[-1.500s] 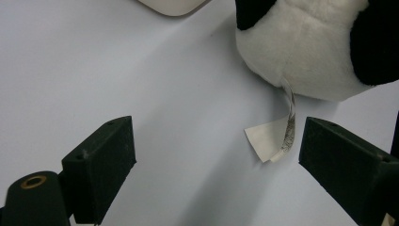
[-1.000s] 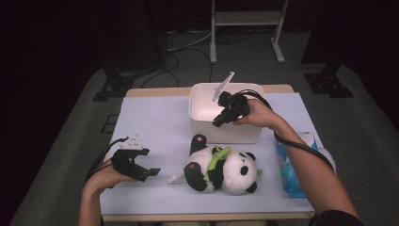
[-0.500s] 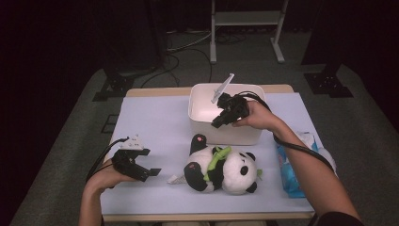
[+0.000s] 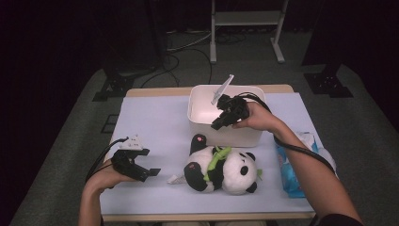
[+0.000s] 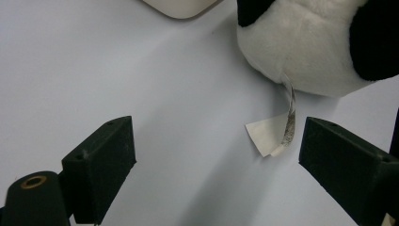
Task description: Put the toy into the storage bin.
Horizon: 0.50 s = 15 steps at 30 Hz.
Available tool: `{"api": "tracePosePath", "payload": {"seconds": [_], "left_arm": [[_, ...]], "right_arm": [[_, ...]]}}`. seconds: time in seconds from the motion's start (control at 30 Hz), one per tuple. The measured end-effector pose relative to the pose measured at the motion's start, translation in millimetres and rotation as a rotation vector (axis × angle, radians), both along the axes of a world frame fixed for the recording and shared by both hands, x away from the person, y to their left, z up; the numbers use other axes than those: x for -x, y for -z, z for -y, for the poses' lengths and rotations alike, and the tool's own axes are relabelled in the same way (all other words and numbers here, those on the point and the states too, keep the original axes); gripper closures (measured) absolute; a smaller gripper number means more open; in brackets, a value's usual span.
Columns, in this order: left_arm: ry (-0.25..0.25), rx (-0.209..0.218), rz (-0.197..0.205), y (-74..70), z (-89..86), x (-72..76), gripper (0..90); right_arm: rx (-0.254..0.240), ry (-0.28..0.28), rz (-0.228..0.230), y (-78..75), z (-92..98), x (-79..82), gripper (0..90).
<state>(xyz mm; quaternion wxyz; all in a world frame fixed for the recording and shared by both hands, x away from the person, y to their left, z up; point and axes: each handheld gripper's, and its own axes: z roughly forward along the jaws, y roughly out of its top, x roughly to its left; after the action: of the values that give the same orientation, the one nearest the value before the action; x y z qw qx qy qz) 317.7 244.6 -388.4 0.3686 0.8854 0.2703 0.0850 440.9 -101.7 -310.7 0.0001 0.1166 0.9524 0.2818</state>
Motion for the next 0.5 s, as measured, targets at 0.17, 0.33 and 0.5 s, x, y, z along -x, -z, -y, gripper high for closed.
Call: {"api": "tracePosePath", "payload": {"seconds": [0.17, 0.33, 0.5], "left_arm": [[-0.009, 0.006, -0.003, 1.3, -0.6, 0.2, 10.3], [-0.005, 0.001, -0.009, 2.6, 0.6, -0.4, 10.3], [0.001, -0.004, -0.009, 3.0, 1.1, -1.3, 10.4]], "right_arm": [[-0.029, 0.007, -0.011, -3.4, 7.8, 0.2, 77.8], [-0.042, 0.012, 0.003, -9.1, 16.2, 3.7, 71.9], [-0.065, 0.007, 0.016, -16.1, 25.3, 10.6, 69.7]]}}
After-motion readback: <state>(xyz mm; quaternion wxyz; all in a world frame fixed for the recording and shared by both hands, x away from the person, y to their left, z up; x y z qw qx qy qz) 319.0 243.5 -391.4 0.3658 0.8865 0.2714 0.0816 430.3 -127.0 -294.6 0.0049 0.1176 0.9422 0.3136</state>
